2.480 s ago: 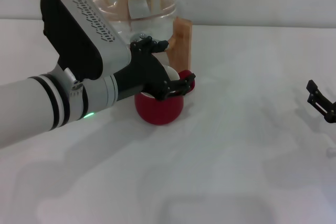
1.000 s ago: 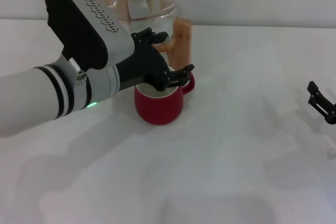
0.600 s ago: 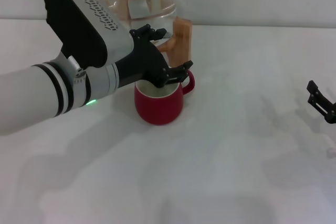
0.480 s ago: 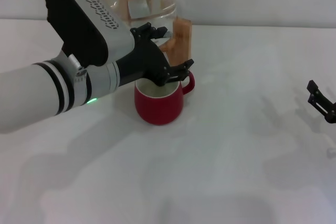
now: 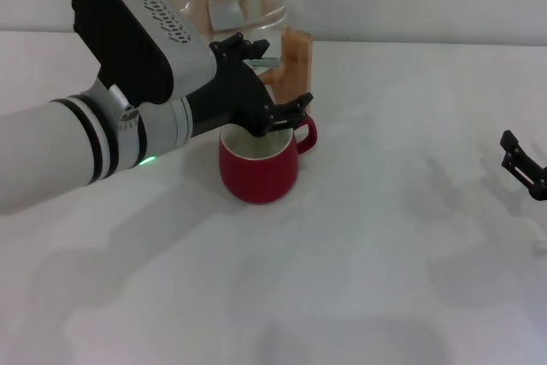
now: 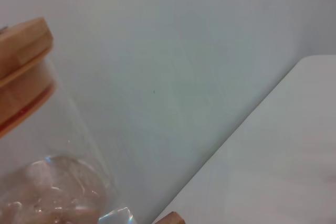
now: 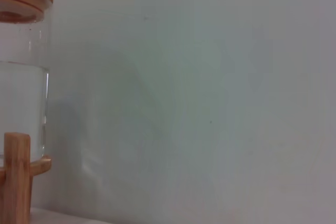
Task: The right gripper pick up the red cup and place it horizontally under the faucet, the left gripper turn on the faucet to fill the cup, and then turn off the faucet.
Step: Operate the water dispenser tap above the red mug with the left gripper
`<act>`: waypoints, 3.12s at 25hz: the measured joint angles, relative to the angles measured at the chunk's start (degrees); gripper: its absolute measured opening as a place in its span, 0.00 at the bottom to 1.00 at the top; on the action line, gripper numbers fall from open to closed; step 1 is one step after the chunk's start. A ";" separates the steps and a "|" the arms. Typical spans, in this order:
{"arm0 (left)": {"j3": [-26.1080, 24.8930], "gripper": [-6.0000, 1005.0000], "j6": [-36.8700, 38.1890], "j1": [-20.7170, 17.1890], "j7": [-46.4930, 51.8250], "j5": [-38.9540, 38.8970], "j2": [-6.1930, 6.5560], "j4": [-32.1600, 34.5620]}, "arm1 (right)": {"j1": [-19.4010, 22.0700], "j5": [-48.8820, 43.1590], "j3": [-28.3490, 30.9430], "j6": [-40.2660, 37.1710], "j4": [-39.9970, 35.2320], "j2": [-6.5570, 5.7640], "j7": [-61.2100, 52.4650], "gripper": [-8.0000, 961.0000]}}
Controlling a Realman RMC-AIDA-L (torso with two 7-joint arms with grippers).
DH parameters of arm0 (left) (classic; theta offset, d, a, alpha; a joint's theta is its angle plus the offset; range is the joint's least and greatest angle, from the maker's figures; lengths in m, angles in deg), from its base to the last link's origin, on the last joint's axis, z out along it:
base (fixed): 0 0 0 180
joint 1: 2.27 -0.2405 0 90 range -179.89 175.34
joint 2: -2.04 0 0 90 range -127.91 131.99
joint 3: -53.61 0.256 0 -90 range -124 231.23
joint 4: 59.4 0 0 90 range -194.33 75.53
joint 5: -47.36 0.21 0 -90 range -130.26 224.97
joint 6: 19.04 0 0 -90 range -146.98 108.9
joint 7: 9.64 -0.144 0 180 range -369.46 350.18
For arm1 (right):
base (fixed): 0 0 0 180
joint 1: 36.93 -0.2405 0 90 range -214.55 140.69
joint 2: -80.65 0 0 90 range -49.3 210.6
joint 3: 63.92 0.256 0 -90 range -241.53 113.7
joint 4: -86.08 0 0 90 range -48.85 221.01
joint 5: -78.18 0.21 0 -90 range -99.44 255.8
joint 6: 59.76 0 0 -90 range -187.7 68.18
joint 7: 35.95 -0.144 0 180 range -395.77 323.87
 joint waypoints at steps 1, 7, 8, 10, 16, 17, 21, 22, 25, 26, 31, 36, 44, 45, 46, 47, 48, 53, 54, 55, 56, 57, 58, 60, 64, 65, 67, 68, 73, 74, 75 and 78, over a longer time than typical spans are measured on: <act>0.00 0.87 0.00 -0.01 0.00 0.00 -0.01 0.00 | 0.00 0.00 0.00 0.00 0.00 0.00 0.00 0.90; 0.11 0.87 0.00 -0.33 0.01 -0.01 -0.01 0.29 | 0.00 0.00 -0.01 -0.02 0.00 0.00 0.00 0.90; 0.15 0.87 0.00 -0.35 0.01 -0.01 -0.01 0.34 | 0.00 0.00 -0.02 -0.02 0.00 0.00 0.00 0.90; 0.25 0.87 0.00 -0.40 0.01 -0.01 -0.01 0.53 | 0.00 0.00 -0.07 -0.04 0.00 0.00 0.00 0.90; 0.49 0.87 0.05 -0.86 0.00 -0.20 -0.11 1.91 | 0.03 0.00 -0.07 -0.08 0.00 -0.02 0.00 0.90; 0.62 0.87 0.33 -1.07 -0.14 -0.29 -0.10 2.14 | 0.07 0.00 -0.03 -0.09 0.00 -0.04 0.00 0.90; 2.72 0.87 3.87 -3.09 -2.81 -2.03 -0.18 3.38 | 0.16 0.02 0.06 -0.17 -0.04 -0.07 0.00 0.90; 3.55 0.87 5.23 -3.74 -4.12 -3.02 -0.18 3.68 | 0.16 0.06 0.09 -0.19 -0.07 -0.08 0.00 0.90; 5.82 0.87 8.57 -5.40 -7.56 -5.88 -0.15 4.11 | 0.20 0.19 0.14 -0.47 -0.17 -0.08 0.00 0.90; 6.54 0.87 9.86 -5.98 -8.90 -7.17 -0.15 4.16 | 0.23 0.22 0.14 -0.63 -0.22 -0.09 0.00 0.90; 9.31 0.87 14.56 -8.90 -18.70 -17.96 -0.13 4.51 | 0.35 0.31 0.17 -0.93 -0.39 -0.09 0.00 0.90; 10.43 0.87 16.09 -11.59 -32.64 -33.23 -0.15 4.82 | 0.55 0.37 0.15 -0.97 -0.51 -0.09 0.00 0.90; 9.83 0.87 9.81 -16.02 -56.85 -62.65 -0.18 3.38 | 0.74 0.49 0.09 -0.99 -0.61 -0.09 0.00 0.90; 9.62 0.87 8.25 -16.67 -59.15 -65.98 -0.18 2.88 | 0.82 0.52 0.11 -1.00 -0.62 -0.08 0.00 0.90; 9.37 0.87 6.40 -17.24 -61.73 -69.18 -0.18 2.03 | 0.87 0.52 0.13 -1.02 -0.62 -0.09 0.00 0.90; 9.04 0.87 4.22 -17.83 -64.28 -72.61 -0.19 1.03 | 0.89 0.52 0.15 -1.04 -0.62 -0.09 0.00 0.90; 8.85 0.87 2.62 -18.24 -65.91 -75.00 -0.20 0.11 | 0.90 0.53 0.15 -1.06 -0.62 -0.11 0.00 0.90; 7.14 0.87 -9.14 -20.14 -75.12 -89.51 -0.20 -6.46 | 0.89 0.42 0.09 -1.07 -0.62 -0.16 0.00 0.90; 6.83 0.87 -10.92 -20.23 -75.90 -90.79 -0.20 -7.72 | 0.89 0.35 0.09 -1.07 -0.62 -0.16 0.00 0.90; 6.52 0.87 -13.22 -20.29 -77.01 -92.31 -0.19 -9.21 | 0.89 0.29 0.08 -1.06 -0.62 -0.17 0.00 0.90; 6.27 0.87 -15.46 -20.33 -78.35 -93.62 -0.22 -10.96 | 0.88 0.24 0.08 -1.05 -0.62 -0.17 0.00 0.90; 6.16 0.87 -17.10 -20.34 -79.84 -94.94 -0.26 -12.58 | 0.88 0.23 0.08 -1.00 -0.62 -0.18 0.00 0.90; 6.12 0.87 -18.17 -20.35 -80.98 -96.09 -0.29 -13.73 | 0.84 0.22 0.09 -0.86 -0.62 -0.18 0.00 0.90; 6.12 0.87 -20.41 -20.18 -84.48 -99.91 -0.34 -17.00 | 0.77 0.21 0.12 -0.69 -0.62 -0.18 0.00 0.90; 5.72 0.87 -23.75 -18.93 -89.45 -106.79 -0.33 -23.69 | 0.62 0.31 0.14 -0.55 -0.61 -0.18 0.00 0.90; 5.62 0.87 -24.30 -18.64 -90.47 -107.95 -0.33 -24.85 | 0.55 0.41 0.15 -0.53 -0.61 -0.18 0.00 0.90; 5.32 0.87 -25.40 -17.89 -92.70 -109.87 -0.41 -27.49 | 0.45 0.50 0.19 -0.52 -0.61 -0.18 0.00 0.90; 5.05 0.87 -25.92 -17.49 -93.85 -110.54 -0.49 -28.82 | 0.39 0.53 0.22 -0.52 -0.62 -0.18 0.00 0.90; 3.91 0.87 -26.36 -16.19 -96.08 -110.71 -0.79 -31.89 | -0.01 0.62 0.26 -0.45 -0.61 -0.12 0.00 0.90; 3.41 0.87 -26.37 -15.88 -96.32 -110.73 -0.89 -32.55 | -0.07 0.62 0.26 -0.44 -0.61 -0.10 0.00 0.90; 2.72 0.87 -26.40 -15.38 -96.37 -110.74 -0.99 -33.61 | -0.11 0.62 0.26 -0.43 -0.62 -0.09 0.01 0.90; 0.59 0.87 -26.49 -13.62 -96.41 -110.80 -1.13 -36.68 | -0.30 0.63 0.26 -0.43 -0.61 -0.09 0.11 0.90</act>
